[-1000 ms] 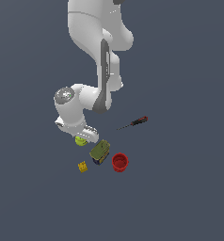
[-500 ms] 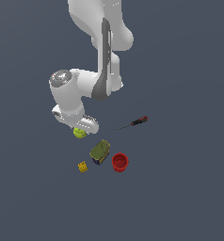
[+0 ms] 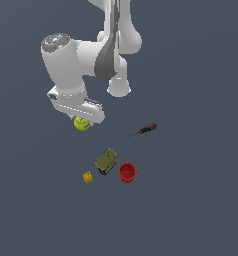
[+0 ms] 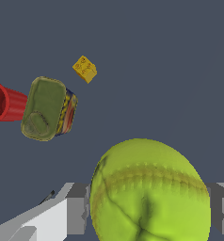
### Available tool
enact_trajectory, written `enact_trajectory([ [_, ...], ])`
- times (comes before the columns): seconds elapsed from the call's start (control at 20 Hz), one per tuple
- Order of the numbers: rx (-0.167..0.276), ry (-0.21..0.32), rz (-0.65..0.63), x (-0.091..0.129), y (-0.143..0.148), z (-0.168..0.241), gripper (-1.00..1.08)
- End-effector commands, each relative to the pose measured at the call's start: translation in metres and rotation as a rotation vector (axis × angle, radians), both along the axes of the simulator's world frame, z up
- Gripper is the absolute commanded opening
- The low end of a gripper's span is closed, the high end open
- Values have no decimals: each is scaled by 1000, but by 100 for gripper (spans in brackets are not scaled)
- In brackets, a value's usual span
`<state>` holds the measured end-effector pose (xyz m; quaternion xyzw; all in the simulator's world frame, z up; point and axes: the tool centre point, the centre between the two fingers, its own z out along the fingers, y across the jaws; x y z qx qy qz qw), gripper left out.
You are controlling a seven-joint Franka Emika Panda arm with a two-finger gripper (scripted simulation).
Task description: Pick up a designated object from a clutter of objects.
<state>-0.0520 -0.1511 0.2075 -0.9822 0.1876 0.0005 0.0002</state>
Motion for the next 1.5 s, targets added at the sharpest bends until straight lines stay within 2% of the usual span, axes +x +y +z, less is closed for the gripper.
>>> enact_trajectory([
  [0.0, -1, -1, 0, -6, 1, 27, -100],
  [0.8, -2, -1, 0, -34, 9, 180, -100],
  [1.15, -1, -1, 1, -38, 10, 217, -100],
  [1.45, -1, -1, 1, -39, 11, 229, -100],
])
